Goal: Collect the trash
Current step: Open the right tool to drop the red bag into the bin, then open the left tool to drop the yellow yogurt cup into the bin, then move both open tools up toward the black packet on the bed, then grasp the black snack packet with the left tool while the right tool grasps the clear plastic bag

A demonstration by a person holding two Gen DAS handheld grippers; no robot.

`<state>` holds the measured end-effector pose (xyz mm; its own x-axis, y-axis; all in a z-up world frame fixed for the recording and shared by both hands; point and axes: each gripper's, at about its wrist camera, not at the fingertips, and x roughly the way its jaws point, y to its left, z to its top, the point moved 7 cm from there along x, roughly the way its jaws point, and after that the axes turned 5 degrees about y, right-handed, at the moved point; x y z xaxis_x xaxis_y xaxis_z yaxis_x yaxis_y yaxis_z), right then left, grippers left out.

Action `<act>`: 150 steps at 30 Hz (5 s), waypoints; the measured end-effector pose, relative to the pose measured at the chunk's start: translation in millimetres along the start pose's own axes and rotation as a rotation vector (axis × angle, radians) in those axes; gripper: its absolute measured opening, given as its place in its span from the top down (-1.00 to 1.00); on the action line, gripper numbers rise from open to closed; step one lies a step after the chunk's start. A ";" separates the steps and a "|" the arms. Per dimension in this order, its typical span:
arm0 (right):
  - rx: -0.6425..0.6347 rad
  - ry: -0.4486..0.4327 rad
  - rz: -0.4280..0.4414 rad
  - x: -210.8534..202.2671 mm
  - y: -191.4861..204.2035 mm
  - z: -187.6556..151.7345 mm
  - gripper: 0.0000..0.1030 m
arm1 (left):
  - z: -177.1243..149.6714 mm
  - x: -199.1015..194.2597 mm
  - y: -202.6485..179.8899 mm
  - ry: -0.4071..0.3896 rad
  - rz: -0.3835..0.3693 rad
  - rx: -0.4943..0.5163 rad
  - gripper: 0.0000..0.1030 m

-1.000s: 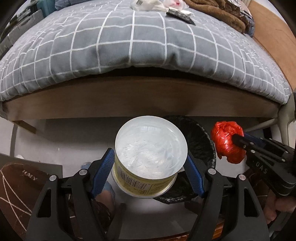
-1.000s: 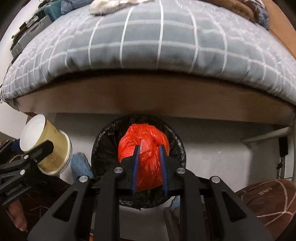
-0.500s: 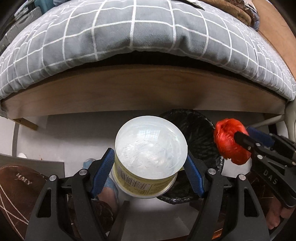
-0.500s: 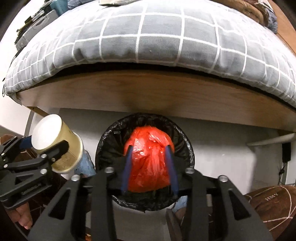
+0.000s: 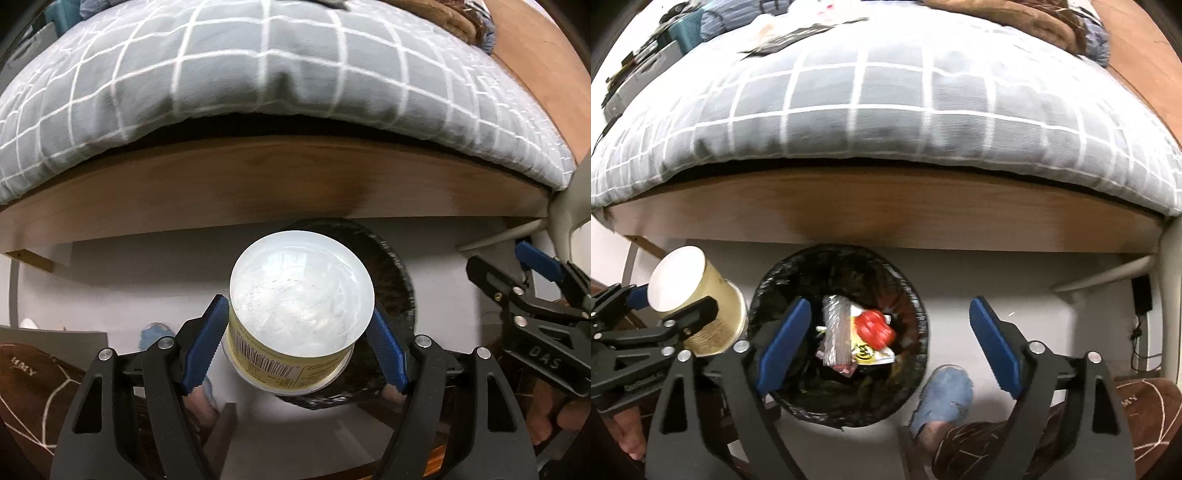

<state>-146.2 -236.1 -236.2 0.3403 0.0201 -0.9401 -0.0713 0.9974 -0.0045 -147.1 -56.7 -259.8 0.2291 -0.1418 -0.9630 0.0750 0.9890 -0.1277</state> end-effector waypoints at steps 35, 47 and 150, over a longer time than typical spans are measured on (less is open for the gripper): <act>0.134 0.010 -0.065 18.6 -81.9 -19.9 -0.83 | 0.3 34.2 -61.4 -0.010 0.027 0.112 -0.84; 0.131 0.011 -0.045 23.1 -71.6 -16.2 -0.83 | 4.1 31.1 -48.6 -0.028 0.059 0.117 -0.89; -0.081 -0.324 0.074 -17.8 56.6 323.8 -0.83 | 275.9 -109.0 115.0 -0.369 0.125 -0.137 0.49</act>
<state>147.2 -157.8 -109.3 0.6106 0.1262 -0.7818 -0.1768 0.9840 0.0208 104.4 60.6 -104.1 0.5628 -0.0014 -0.8266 -0.0998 0.9926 -0.0696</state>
